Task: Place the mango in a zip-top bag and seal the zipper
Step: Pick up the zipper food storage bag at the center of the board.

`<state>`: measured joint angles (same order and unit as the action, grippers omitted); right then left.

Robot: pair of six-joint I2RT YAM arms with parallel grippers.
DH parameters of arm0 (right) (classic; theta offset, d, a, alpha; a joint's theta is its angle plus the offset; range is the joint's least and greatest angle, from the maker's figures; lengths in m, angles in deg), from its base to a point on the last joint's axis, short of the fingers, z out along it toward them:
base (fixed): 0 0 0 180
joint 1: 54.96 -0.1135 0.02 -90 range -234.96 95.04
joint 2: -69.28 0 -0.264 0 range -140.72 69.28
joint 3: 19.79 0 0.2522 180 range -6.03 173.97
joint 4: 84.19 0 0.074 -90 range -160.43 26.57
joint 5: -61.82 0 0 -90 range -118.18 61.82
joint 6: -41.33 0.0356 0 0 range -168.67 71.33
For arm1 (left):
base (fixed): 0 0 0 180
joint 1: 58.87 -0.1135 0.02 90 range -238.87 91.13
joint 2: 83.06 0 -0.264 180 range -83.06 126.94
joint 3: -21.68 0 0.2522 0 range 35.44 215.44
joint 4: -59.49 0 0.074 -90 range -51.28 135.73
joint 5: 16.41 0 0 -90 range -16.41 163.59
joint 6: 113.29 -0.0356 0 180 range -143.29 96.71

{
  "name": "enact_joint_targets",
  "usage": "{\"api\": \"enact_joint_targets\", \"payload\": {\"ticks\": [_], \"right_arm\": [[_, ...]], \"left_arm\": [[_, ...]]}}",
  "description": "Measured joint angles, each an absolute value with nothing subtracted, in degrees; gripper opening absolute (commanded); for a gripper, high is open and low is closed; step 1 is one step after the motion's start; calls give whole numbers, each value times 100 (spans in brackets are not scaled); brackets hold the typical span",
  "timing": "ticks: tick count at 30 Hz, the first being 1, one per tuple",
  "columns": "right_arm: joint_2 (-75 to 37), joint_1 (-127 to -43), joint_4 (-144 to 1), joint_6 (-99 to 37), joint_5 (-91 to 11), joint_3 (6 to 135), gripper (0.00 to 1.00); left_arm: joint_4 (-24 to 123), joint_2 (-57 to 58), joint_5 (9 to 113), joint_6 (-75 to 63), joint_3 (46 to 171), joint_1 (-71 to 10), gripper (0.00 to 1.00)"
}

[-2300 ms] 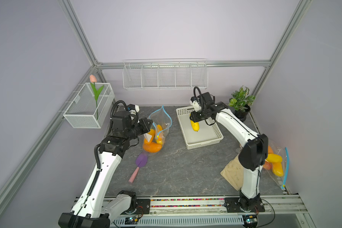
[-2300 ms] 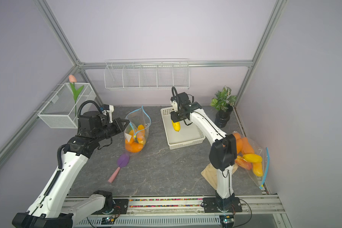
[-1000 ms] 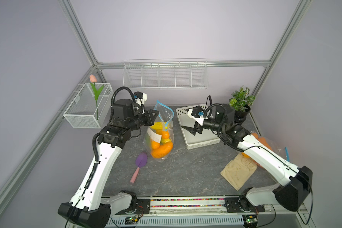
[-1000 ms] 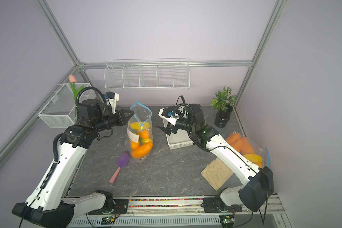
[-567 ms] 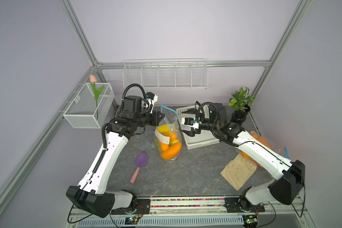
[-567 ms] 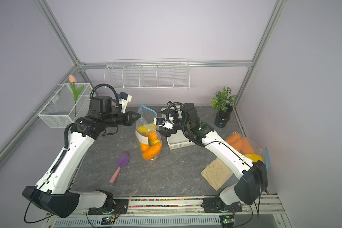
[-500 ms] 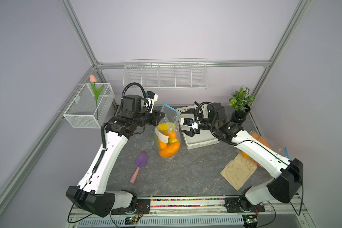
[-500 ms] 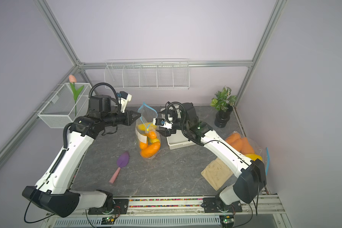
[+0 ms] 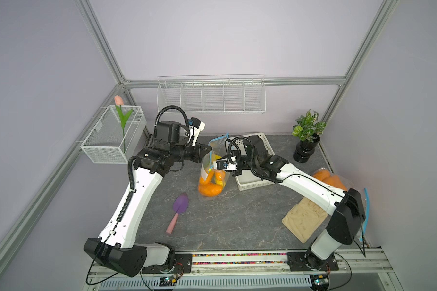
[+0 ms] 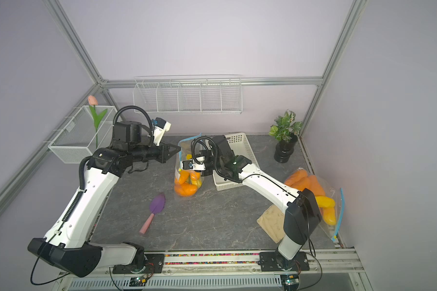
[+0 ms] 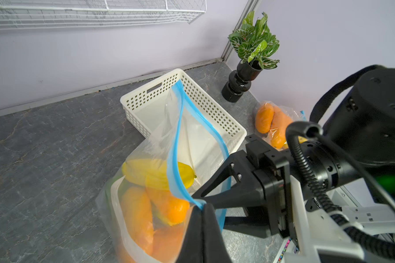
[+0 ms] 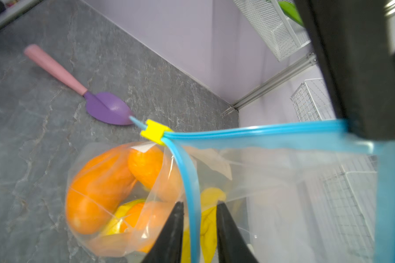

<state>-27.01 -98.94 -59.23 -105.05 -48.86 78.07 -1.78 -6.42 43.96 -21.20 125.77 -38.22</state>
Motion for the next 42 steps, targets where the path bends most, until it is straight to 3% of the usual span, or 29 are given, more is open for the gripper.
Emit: {"api": "enact_joint_targets", "payload": {"ticks": [1, 3, 7, 15, 23, 32, 42], "right_arm": [[-2721, -9899, -5941, -10455, -4854, 7804, 12], [-2729, -9899, -6002, -10297, -4788, 7758, 7], [-2729, -9899, -6157, -9814, -4707, 7732, 7], [-2740, -9840, -6124, -8431, -4537, 8001, 7], [-2740, -9796, -5866, -7126, -4583, 8740, 7], [-2740, -9796, -5694, -6527, -4757, 8812, 7], [-2681, -9696, -5691, -6501, -5208, 8436, 7]], "left_arm": [[-132, -666, 4401, -2120, 12478, -3822, 4], [10, -740, 4414, -2074, 12229, -3822, 24], [349, -941, 4438, -1886, 11858, -3853, 49], [1887, -2416, 5151, -1316, 10444, -4008, 71], [3844, -4499, 5710, -1274, 8680, -4010, 71], [4036, -3793, 5555, -1766, 8780, -4010, 64], [3809, -2882, 4549, -2745, 9128, -4080, 62]]}}
